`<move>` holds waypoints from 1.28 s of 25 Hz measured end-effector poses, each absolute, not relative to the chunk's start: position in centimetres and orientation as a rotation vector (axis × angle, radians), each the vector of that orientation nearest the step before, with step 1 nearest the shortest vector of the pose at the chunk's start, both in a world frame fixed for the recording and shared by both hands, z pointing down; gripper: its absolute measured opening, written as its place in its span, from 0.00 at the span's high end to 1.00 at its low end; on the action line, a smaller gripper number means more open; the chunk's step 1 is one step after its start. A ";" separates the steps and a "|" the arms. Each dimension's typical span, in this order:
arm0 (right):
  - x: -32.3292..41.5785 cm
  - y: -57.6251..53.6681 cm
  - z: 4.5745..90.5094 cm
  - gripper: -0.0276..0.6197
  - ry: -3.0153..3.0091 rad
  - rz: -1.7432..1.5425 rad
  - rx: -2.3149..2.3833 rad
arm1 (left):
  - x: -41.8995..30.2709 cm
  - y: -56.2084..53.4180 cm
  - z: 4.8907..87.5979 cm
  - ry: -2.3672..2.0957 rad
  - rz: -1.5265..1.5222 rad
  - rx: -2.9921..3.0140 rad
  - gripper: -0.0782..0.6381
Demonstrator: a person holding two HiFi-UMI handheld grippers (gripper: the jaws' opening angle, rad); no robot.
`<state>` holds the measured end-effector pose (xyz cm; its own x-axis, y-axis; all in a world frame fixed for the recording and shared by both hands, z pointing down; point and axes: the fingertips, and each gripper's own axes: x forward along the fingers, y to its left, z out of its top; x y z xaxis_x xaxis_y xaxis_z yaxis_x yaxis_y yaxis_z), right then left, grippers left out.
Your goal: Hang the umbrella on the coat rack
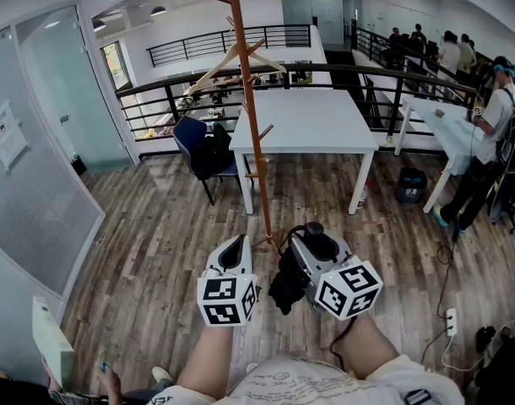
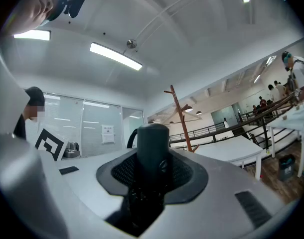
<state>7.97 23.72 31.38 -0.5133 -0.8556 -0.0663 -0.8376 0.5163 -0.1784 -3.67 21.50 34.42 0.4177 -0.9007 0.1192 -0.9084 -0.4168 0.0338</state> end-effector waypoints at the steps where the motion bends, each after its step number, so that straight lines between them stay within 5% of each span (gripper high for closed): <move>1: 7.7 23.8 31.5 0.74 2.611 -0.189 -1.467 | -3.7 21.6 34.5 -1.637 0.123 2.567 0.88; 13: 4.4 23.7 32.8 0.74 2.617 -0.239 -1.468 | -5.8 21.3 35.3 -1.589 0.113 2.582 0.88; 32: -8.4 19.5 34.1 0.74 2.620 -0.267 -1.464 | -20.0 17.2 37.8 -1.576 0.078 2.512 0.88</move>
<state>-8.38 19.49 34.05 -0.5217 -0.8528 -0.0260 -0.8300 0.5143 -0.2157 -20.03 17.19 37.84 0.4385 -0.8882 0.1370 -0.8974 -0.4246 0.1196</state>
